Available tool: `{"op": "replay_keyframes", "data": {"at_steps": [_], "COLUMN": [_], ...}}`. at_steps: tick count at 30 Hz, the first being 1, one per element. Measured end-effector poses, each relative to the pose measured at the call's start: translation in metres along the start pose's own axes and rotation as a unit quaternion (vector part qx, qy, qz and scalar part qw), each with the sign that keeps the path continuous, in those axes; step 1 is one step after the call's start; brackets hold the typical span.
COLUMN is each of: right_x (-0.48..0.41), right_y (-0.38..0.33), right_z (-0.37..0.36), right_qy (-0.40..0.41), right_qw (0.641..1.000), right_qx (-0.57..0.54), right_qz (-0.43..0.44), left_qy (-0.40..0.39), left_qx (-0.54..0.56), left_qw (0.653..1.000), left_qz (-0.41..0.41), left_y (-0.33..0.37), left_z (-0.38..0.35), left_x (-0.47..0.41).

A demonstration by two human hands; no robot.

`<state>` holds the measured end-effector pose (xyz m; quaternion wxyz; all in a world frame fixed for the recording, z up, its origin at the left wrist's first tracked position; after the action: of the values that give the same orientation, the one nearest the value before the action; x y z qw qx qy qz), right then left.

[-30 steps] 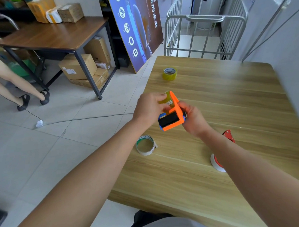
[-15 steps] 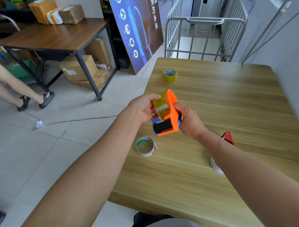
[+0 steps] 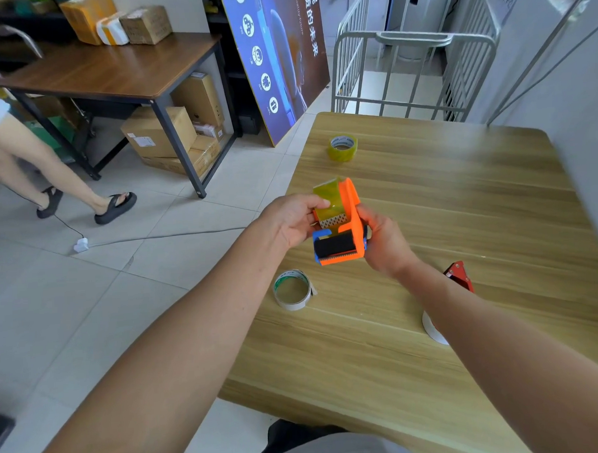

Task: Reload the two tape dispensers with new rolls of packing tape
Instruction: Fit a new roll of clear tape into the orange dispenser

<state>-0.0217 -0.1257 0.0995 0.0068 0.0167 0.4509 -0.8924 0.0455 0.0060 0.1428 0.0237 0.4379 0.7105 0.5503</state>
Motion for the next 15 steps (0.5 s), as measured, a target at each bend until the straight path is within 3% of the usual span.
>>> {"op": "replay_keyframes", "data": {"at_steps": [9, 15], "right_x": [0.001, -0.001], "right_y": [0.001, -0.007], "right_z": [0.002, 0.002], "right_qy": [-0.001, -0.014], "right_qw": [1.000, 0.999], "right_qx": [0.019, 0.043], "right_qz": [-0.008, 0.025], "left_qy": [-0.024, 0.059], "left_qx": [-0.026, 0.030], "left_qw": [0.999, 0.998], "left_qz": [-0.011, 0.005], "left_y": [0.000, -0.001], "left_z": [0.003, 0.011], "left_x": [-0.001, -0.004]}}
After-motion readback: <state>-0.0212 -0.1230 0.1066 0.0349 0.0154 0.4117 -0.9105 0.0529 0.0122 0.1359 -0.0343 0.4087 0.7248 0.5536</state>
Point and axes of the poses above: each hand's wrist, its own x-axis away from the middle knuckle, its own z-axis out of the back of the hand, y = z × x, the point moved 3 cm from there along -x, towards the middle knuckle, and after that the axes turned 12 degrees about -y, right-handed, at the moved point
